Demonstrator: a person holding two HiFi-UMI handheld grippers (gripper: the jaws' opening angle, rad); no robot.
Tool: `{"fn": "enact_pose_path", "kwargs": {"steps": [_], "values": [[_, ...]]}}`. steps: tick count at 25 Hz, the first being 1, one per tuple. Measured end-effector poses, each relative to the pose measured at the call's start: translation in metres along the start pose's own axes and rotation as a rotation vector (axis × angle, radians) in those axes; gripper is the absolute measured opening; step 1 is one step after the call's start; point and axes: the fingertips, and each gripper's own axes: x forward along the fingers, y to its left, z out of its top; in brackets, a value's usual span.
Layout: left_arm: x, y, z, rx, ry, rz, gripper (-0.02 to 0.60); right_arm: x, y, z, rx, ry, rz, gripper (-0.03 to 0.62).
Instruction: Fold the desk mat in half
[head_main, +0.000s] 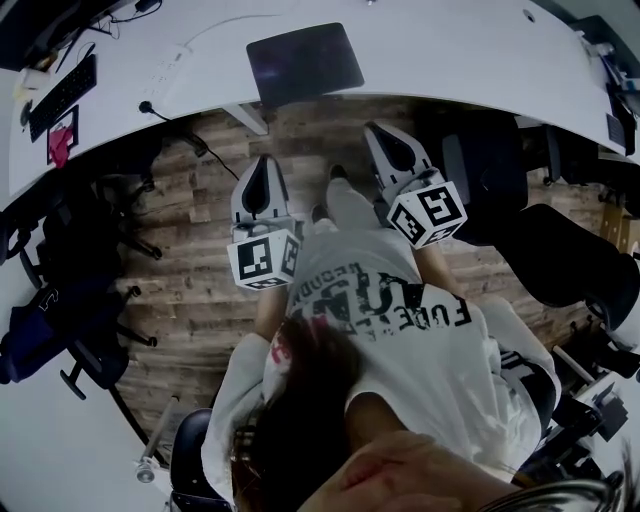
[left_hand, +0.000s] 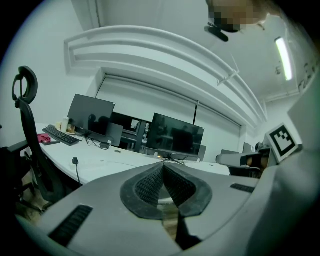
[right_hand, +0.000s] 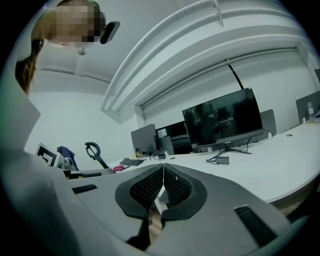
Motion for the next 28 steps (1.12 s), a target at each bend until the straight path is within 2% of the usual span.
{"fn": "enact_pose_path", "kwargs": {"steps": [12, 18, 28], "values": [[0.066, 0.016, 0.017, -0.014, -0.02, 0.037, 0.003, 0.068, -0.036, 0.011, -0.009, 0.039, 0.071, 0.0], [0.096, 0.034, 0.031, -0.008, -0.045, 0.108, 0.003, 0.098, -0.057, 0.025, -0.022, 0.039, 0.111, 0.0], [0.135, 0.039, 0.035, -0.018, -0.058, 0.139, 0.003, 0.124, -0.089, 0.037, -0.045, 0.038, 0.123, 0.0]]}}
